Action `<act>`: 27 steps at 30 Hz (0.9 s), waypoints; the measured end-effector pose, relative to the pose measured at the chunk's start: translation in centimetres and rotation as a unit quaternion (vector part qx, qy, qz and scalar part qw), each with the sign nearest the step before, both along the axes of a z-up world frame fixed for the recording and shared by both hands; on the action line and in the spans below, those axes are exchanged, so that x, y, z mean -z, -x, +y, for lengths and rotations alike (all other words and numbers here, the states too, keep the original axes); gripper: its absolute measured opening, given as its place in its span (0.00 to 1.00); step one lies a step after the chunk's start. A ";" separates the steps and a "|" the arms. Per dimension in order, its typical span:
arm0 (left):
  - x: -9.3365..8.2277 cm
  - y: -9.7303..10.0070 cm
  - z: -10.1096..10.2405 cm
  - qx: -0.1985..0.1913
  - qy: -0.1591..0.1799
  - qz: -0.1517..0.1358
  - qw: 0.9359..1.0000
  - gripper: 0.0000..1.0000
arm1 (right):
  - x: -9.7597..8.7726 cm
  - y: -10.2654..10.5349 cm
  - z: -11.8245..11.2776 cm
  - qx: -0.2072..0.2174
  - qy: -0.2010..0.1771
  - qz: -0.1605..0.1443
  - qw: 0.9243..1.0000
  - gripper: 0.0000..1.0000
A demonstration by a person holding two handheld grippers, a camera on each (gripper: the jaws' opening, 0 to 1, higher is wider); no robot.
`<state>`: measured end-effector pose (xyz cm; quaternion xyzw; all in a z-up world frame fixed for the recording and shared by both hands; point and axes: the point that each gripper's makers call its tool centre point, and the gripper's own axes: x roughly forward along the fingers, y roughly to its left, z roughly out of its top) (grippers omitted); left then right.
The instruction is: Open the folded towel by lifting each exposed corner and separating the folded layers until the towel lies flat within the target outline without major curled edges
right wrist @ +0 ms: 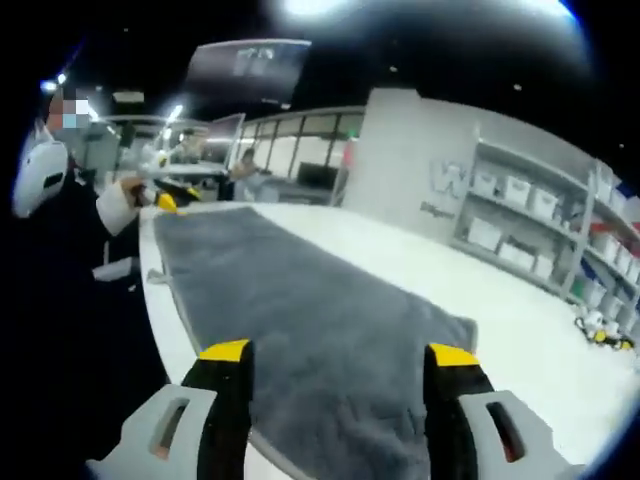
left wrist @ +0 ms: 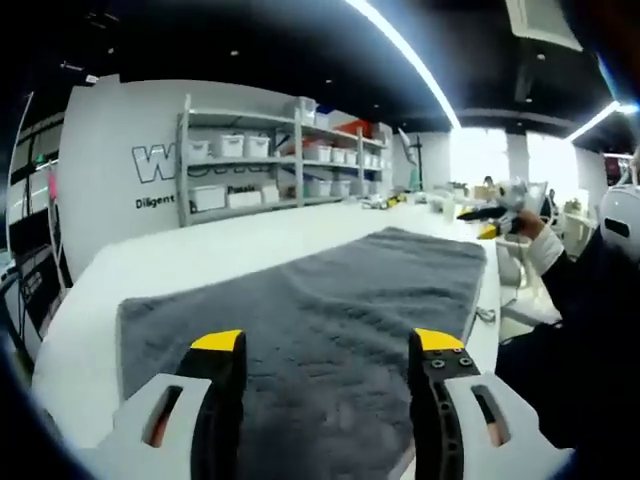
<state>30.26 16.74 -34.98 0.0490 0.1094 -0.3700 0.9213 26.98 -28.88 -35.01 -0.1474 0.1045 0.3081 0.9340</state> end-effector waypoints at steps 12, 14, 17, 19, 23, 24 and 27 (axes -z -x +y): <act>-2.8 1.4 3.9 -0.061 0.026 0.010 0.998 0.99 | -1.6 1.9 -2.4 0.029 -0.027 0.015 0.999 0.99; -3.2 1.7 4.4 -0.064 0.028 0.014 0.997 1.00 | -1.9 2.1 -2.7 0.032 -0.031 0.013 0.999 1.00; -3.7 2.0 4.9 -0.070 0.026 0.010 0.997 1.00 | -2.1 2.2 -2.9 0.037 -0.036 0.016 0.999 1.00; -4.1 2.2 5.2 -0.072 0.026 0.004 0.997 1.00 | -1.8 2.3 -3.3 0.044 -0.028 0.025 0.998 1.00; -4.5 2.6 5.2 -0.072 0.026 0.004 0.997 1.00 | -2.1 2.5 -4.2 0.062 -0.025 0.032 0.997 1.00; -4.4 2.7 5.3 -0.073 0.023 0.007 0.997 1.00 | -2.3 2.6 -4.3 0.064 -0.029 0.033 0.997 1.00; -4.8 2.8 5.6 -0.081 0.027 0.003 0.996 1.00 | -2.7 2.8 -4.4 0.066 -0.039 0.031 0.997 1.00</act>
